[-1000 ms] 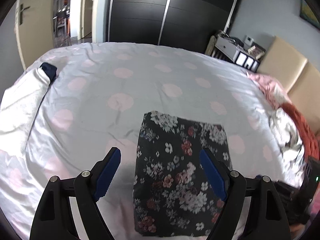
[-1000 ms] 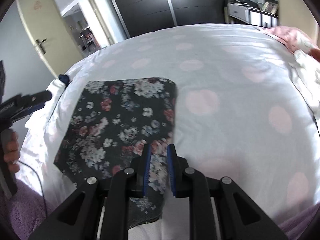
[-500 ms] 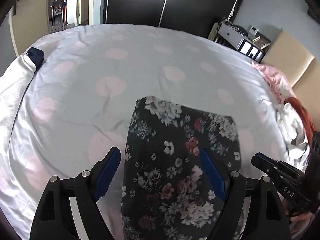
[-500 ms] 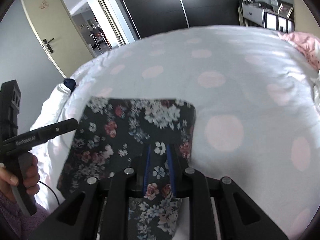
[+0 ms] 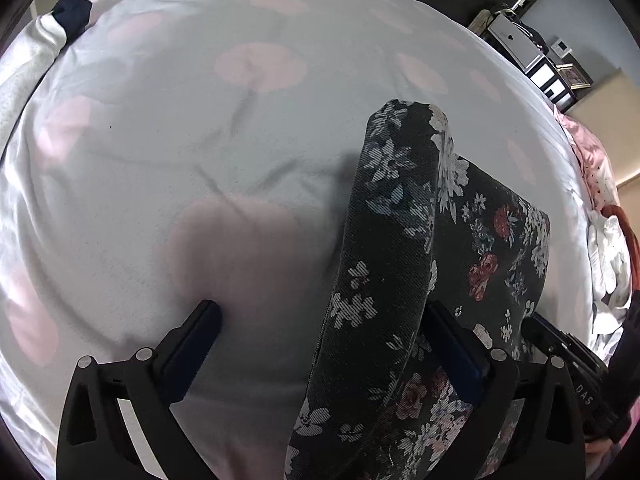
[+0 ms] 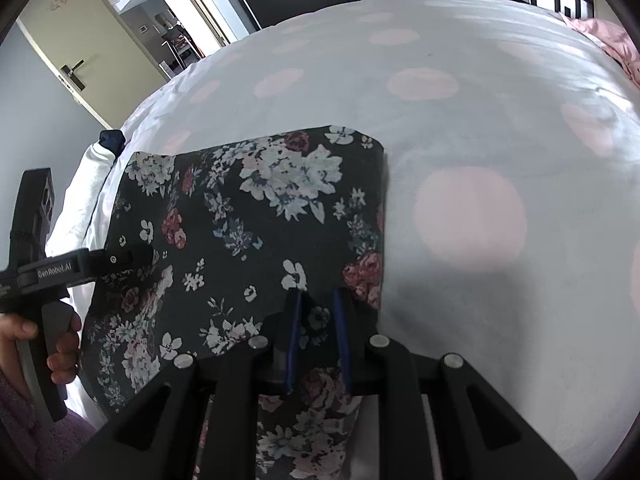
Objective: Fold clothes
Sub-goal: 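Lift the folded jeans with both grippers and carry them toward the white sweatshirt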
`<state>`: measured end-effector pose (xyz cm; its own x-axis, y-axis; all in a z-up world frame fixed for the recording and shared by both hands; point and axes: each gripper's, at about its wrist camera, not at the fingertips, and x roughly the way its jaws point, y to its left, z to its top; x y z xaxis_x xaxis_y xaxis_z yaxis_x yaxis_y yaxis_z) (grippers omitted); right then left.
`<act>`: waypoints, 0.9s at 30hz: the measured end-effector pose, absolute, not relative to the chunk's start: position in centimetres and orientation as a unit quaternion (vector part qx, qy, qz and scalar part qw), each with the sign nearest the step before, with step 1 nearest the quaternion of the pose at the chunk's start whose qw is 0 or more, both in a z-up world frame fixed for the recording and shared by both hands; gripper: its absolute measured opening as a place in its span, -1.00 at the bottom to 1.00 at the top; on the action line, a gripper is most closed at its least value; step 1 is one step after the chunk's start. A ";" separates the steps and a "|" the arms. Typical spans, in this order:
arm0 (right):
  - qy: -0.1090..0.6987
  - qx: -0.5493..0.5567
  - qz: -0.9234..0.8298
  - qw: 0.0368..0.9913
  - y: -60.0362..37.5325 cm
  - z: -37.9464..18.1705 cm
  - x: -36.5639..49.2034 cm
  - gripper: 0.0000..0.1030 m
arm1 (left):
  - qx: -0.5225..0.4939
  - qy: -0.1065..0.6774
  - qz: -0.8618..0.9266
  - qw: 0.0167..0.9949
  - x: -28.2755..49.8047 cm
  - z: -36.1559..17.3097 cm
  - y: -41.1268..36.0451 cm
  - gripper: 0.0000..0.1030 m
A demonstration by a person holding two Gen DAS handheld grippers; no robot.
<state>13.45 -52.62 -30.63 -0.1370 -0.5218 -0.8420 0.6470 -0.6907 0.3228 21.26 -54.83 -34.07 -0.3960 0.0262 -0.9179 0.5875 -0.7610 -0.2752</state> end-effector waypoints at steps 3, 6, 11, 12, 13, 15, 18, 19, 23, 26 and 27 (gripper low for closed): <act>0.043 0.539 -0.746 0.389 -52.2 -30.8 13.1 -0.67 | 0.520 0.295 -0.782 0.176 21.5 -33.9 -54.8 0.97; 0.047 0.538 -0.746 0.389 -52.3 -30.8 13.0 -0.67 | 0.519 0.287 -0.786 0.174 21.4 -33.5 -54.4 0.97; 0.038 0.536 -0.748 0.390 -51.6 -30.2 13.0 -0.67 | 0.514 0.286 -0.796 0.144 21.6 -32.7 -53.6 0.92; 0.025 0.538 -0.746 0.392 -51.1 -30.1 12.8 -0.67 | 0.517 0.290 -0.794 0.135 21.5 -32.8 -53.5 0.92; 0.015 0.542 -0.743 0.392 -50.6 -30.0 12.6 -0.67 | 0.519 0.294 -0.792 0.127 21.5 -32.9 -53.4 0.92; 0.003 0.552 -0.737 0.391 -49.9 -30.0 12.2 -0.67 | 0.525 0.303 -0.788 0.109 21.5 -33.1 -53.3 0.92; -0.002 0.568 -0.726 0.388 -48.8 -30.1 11.5 -0.43 | 0.543 0.307 -0.777 0.088 21.2 -34.0 -53.0 0.92; -0.005 0.571 -0.722 0.390 -48.4 -30.1 11.3 -0.32 | 0.549 0.303 -0.775 0.082 21.0 -34.2 -52.9 0.92; -0.042 0.595 -0.696 0.399 -46.9 -31.0 9.5 -0.13 | 0.548 0.294 -0.781 0.056 20.3 -34.0 -52.8 0.92; -0.078 0.632 -0.661 0.395 -46.0 -32.7 8.5 -0.07 | 0.543 0.293 -0.786 0.035 19.8 -33.9 -53.0 0.81; -0.092 0.637 -0.654 0.397 -45.8 -33.1 8.3 -0.07 | 0.542 0.292 -0.788 0.028 19.6 -33.8 -53.0 0.58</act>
